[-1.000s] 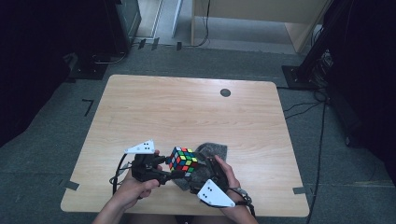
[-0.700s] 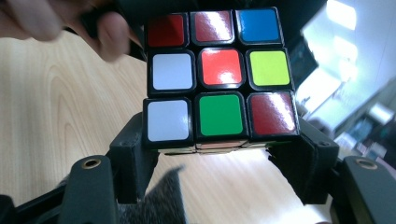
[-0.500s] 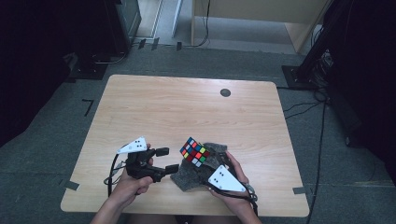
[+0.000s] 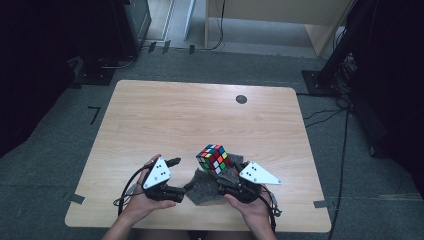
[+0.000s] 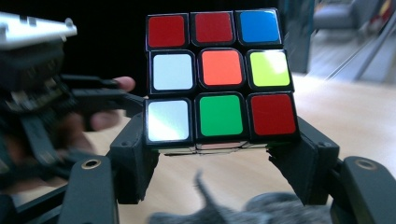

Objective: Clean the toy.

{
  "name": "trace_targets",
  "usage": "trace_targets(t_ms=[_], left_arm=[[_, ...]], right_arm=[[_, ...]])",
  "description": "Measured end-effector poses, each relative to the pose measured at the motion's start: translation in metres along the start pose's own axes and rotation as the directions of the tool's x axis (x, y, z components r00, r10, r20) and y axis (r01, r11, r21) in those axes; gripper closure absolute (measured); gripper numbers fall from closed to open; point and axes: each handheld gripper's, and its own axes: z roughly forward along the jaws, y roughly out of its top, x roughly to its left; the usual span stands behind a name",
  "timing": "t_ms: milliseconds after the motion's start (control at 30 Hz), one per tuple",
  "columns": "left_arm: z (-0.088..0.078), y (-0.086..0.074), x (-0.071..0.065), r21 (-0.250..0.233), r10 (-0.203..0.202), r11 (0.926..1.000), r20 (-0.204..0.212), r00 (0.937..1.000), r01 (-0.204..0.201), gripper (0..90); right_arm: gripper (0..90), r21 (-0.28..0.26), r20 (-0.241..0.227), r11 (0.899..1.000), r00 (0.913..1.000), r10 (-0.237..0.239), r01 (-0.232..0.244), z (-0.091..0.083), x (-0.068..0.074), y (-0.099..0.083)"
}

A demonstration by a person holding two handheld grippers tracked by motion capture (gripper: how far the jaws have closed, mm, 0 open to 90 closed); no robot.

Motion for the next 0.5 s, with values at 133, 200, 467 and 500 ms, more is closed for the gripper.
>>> trace_targets(t_ms=[133,200,467,500], left_arm=[[0.002,-0.001,-0.010,0.003,0.095,0.9955,-0.065,0.9934,-0.095,13.6],[0.002,-0.001,-0.014,-0.002,0.134,0.9909,-0.086,0.9873,-0.135,13.7],[0.004,-0.003,-0.028,-0.014,0.246,0.9679,-0.154,0.9569,-0.251,14.5],[0.004,-0.003,-0.030,-0.019,0.255,0.9651,-0.158,0.9539,-0.261,15.3]], right_arm=[[34.1,0.052,-0.040,0.997,0.9970,0.066,-0.064,0.003,0.005,0.000],[34.1,0.078,-0.053,0.993,0.9948,0.087,-0.083,0.005,0.007,0.000],[34.1,0.168,-0.074,0.979,0.9894,0.125,-0.111,0.012,0.018,-0.002],[34.1,0.177,-0.076,0.977,0.9880,0.135,-0.120,0.013,0.019,-0.002]])
